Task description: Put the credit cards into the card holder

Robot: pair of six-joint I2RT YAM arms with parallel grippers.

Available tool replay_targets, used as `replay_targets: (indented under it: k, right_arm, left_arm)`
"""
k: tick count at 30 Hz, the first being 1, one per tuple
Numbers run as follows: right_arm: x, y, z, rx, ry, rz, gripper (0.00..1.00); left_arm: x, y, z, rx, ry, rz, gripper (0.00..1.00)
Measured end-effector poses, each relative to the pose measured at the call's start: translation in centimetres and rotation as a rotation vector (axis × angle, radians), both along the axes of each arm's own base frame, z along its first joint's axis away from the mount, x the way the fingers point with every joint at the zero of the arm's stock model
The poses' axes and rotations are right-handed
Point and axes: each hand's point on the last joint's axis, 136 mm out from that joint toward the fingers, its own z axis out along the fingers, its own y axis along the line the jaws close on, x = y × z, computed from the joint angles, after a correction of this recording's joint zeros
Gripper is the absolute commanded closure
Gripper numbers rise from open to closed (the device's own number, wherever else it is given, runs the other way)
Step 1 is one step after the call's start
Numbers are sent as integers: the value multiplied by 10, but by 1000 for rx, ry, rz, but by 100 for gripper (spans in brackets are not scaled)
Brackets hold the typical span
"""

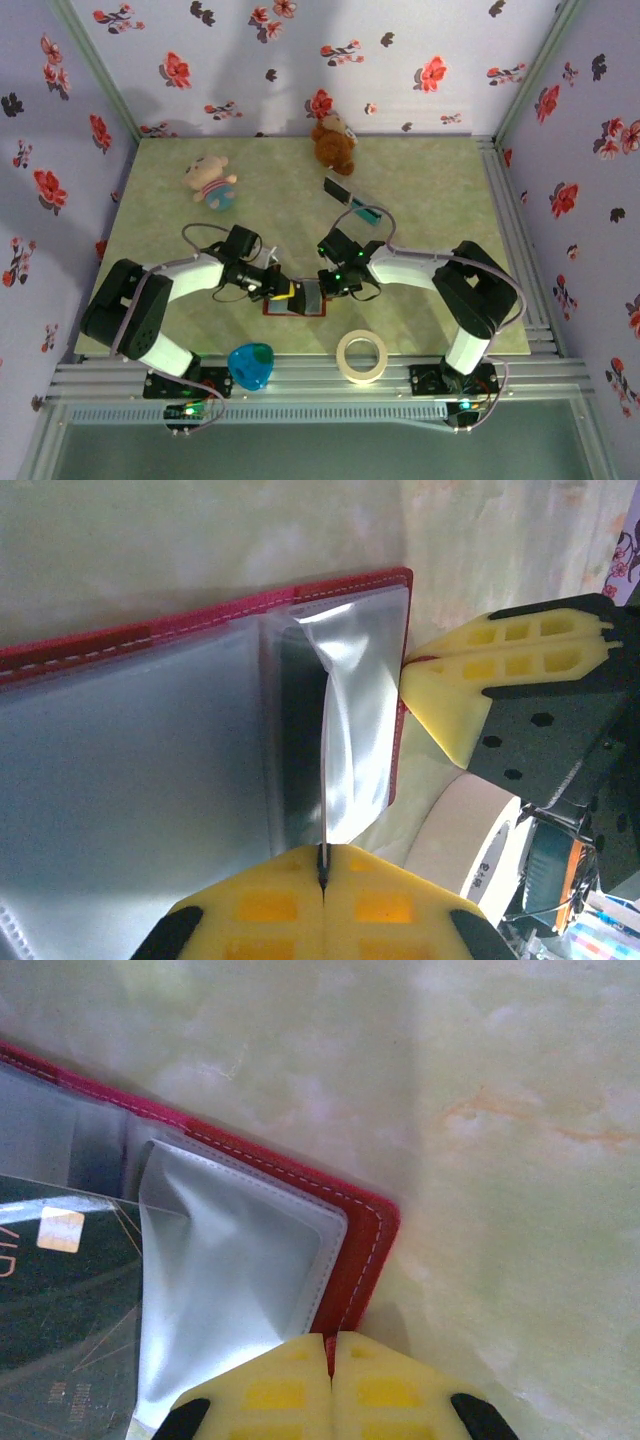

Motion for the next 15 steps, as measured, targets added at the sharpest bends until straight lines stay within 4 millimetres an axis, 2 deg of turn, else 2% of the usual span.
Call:
replay_targets:
  k: [4,11,15]
  right_arm:
    - [1,2,1,5,-6,2,100]
    - [4,5,2,19,-20,9,100]
    - [5,9,1,34,-21,14,100]
  left_arm:
    - [-5,5,0,28,12,-12,100]
    - [-7,17,17,76,-35,-24,100]
    - [-6,19,13,92,-27,-28,100]
